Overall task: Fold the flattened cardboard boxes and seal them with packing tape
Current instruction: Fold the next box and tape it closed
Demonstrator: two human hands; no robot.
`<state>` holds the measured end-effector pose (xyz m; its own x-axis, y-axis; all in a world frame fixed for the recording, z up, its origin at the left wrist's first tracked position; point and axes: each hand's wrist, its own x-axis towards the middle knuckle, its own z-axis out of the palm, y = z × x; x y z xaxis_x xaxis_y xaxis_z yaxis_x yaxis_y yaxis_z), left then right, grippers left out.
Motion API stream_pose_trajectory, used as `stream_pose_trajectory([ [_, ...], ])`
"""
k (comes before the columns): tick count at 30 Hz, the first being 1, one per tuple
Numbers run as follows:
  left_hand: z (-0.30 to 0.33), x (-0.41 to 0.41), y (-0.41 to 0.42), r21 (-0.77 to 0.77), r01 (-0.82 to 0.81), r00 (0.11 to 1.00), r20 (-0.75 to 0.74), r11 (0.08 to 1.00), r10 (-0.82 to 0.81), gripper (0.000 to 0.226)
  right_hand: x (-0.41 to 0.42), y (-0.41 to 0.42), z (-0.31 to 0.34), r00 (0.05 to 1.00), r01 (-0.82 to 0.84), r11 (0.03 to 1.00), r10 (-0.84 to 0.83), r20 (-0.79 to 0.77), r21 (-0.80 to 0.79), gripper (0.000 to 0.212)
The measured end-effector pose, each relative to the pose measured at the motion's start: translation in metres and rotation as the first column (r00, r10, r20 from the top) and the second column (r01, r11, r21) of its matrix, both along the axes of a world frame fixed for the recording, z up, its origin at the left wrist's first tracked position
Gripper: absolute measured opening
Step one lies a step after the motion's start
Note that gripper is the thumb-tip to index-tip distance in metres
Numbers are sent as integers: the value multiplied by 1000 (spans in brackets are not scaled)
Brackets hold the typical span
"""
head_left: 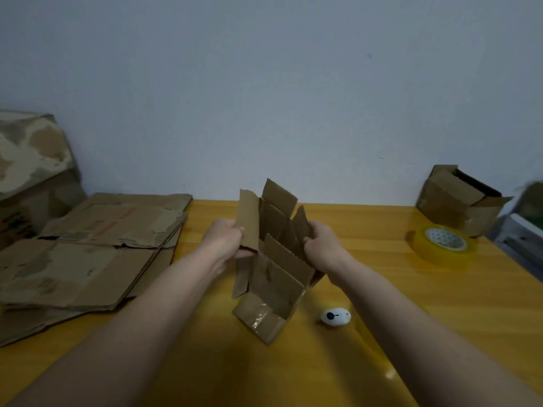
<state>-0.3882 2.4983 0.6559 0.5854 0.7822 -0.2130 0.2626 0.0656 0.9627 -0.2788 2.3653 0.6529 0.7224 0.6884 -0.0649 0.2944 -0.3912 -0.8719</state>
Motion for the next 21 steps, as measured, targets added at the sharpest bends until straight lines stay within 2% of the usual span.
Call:
stream_pose_trajectory([
  [4,15,-16,3,-76,72,997,27,994,-71,38,13,-4,24,998,1,996,4,61,-87,23],
  [11,19,-41,0,-325,139,989,92,936,-115,70,15,-4,44,983,-35,981,69,172,-192,21],
  [13,11,-40,-3,-290,104,993,75,951,-86,77,9,-2,37,983,-28,984,59,172,-177,20],
  [15,5,-33,-6,-152,80,997,12,985,-79,73,5,0,31,983,-14,992,37,178,-127,19],
  [16,3,-30,-8,-75,64,998,-16,995,-65,68,5,0,29,987,-18,997,30,159,-76,25],
  [18,-1,-25,-7,8,15,999,-36,1000,-15,62,6,-4,24,997,-80,995,80,7,64,41],
  [20,-5,-24,-3,14,-35,999,-8,999,36,62,7,-10,20,966,-150,971,184,-183,185,65],
  [21,-8,-23,-1,-1,-61,998,23,998,61,62,7,-11,16,953,-171,964,215,-215,204,69],
])
